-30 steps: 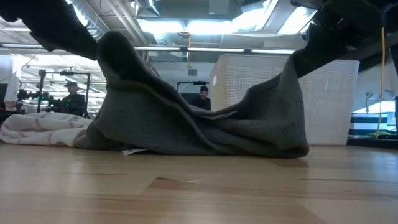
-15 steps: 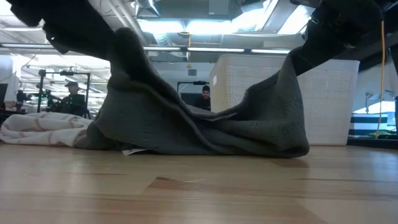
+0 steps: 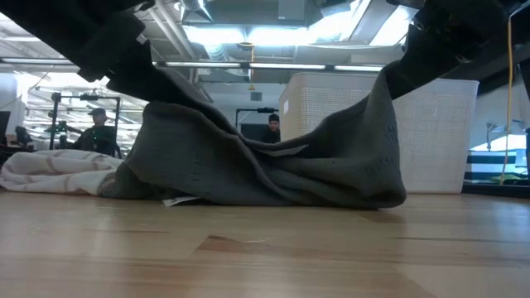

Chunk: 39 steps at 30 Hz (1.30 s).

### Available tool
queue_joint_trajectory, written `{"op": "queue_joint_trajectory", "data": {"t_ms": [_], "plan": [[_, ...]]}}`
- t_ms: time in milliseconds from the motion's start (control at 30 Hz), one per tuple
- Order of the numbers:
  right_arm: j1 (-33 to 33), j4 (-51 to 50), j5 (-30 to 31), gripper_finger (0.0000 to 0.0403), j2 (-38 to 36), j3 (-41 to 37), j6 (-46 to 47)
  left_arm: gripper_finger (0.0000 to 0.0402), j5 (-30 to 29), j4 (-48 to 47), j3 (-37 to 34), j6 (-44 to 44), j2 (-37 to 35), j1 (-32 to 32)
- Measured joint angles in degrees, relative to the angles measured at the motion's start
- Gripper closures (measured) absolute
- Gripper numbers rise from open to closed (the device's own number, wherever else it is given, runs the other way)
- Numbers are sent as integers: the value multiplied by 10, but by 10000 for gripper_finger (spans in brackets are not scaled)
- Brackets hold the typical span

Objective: Fold towel
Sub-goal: Fold the gray towel

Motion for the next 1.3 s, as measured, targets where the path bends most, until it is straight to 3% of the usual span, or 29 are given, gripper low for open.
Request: {"op": "queue_joint_trajectory", "data": {"t_ms": [200,267,500,667,733,1000,1300], "plan": [[0,1,0,393,0,0,0,379,3,-19,0,48,-3,-6],[0,1,1,393,-4,0,-3,393,9,-49,6,64,-12,-8],[0,-2,56,393,-48,4,-54,398,73,-274,105,90,-58,-10],[0,-28,108,393,-98,63,-130,397,256,-405,206,129,-88,10],[0,-39,130,393,-114,99,-166,399,288,-447,240,131,-97,14],[0,-44,215,393,-146,257,-346,397,306,-615,357,117,-120,16],[0,-43,226,393,-146,425,-477,394,305,-666,462,140,-149,16]]}}
